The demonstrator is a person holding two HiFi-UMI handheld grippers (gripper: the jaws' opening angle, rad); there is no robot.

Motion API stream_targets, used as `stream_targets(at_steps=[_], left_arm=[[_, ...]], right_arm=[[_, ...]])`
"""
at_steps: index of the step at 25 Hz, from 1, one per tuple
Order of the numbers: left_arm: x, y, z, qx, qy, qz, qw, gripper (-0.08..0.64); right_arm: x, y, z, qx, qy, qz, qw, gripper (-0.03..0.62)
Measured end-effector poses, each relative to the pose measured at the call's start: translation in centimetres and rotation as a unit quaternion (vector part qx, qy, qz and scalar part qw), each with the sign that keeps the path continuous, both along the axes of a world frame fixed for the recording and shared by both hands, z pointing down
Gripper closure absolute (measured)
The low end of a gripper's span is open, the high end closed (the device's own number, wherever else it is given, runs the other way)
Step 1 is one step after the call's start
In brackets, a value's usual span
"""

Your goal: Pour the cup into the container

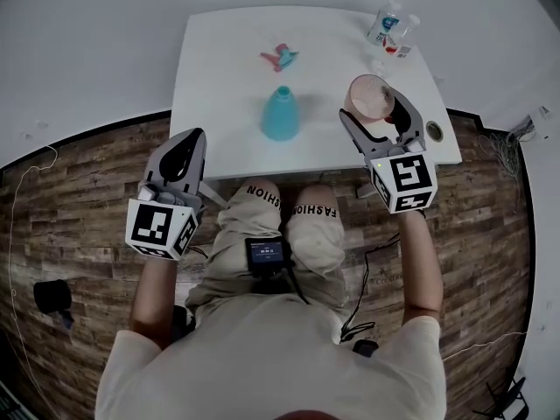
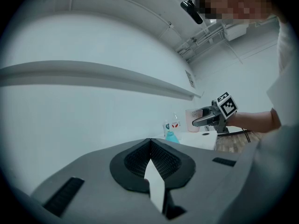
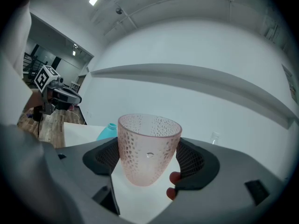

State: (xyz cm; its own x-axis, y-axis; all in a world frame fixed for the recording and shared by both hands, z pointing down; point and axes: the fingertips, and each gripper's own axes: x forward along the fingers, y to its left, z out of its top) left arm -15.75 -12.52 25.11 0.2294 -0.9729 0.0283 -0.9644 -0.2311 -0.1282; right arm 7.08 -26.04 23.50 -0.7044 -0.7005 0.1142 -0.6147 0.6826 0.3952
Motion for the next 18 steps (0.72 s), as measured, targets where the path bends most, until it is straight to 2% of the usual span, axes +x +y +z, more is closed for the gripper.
stream_targets(at_steps=[18], left_arm=[[0.1, -0.38, -0.29, 0.0, -0.003, 0.0, 1.0, 0.549]], right_arm=[[0.23, -0.4, -0.05, 0.0, -0.005, 0.007, 1.0, 0.218]])
